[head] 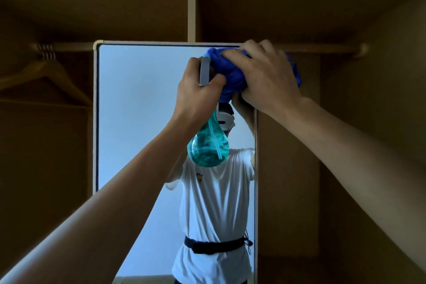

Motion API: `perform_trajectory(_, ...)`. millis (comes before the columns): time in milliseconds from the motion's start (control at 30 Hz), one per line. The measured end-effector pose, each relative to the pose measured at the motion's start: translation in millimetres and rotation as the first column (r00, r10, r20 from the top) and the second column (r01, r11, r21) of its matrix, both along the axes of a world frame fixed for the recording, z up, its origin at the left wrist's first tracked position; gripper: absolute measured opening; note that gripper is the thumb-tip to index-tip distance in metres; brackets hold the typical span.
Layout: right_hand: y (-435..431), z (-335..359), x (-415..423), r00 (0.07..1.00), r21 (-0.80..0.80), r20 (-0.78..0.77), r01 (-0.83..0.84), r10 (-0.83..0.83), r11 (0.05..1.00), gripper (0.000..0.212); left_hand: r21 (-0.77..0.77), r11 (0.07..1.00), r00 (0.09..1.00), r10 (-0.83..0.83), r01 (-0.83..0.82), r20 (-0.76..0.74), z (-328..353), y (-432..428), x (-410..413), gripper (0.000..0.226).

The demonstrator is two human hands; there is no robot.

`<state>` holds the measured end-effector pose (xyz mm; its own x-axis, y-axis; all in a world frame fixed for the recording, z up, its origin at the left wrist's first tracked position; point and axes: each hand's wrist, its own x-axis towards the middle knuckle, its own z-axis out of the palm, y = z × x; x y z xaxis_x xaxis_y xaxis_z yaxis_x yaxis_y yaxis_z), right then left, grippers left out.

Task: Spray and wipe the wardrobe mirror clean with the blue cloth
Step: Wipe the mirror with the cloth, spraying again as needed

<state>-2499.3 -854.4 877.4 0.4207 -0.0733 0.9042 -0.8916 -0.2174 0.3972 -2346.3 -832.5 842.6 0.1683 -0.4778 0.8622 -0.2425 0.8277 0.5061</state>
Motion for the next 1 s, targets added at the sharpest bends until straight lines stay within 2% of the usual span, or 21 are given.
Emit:
perform_trajectory(233, -3, -37, 2, 1.0, -0.008, 0.014, 0.003, -0.003, 1.0, 0.064, 0.011, 1.0, 1.0, 0.005, -0.005, 0.02, -34, 0, 3, 0.025)
perform_trajectory(433, -5, -65, 3, 0.999, -0.004, 0.025, 0.027, -0.027, 1.0, 0.07, 0.033, 0.999, 1.0, 0.001, -0.002, 0.025, -62, 2, 2, 0.036)
perform_trajectory(633, -3, -100, 2, 0.999, 0.019, 0.027, 0.016, -0.017, 1.0, 0.069, 0.066, 0.998, 1.0, -0.008, 0.008, -0.002, -98, 7, -1, 0.047)
perform_trajectory(1000, 3, -180, 3, 0.999, 0.123, 0.04, 0.021, -0.026, 0.992, 0.065, 0.071, 0.997, 0.999, 0.035, -0.036, 0.015, -179, 11, -2, 0.053)
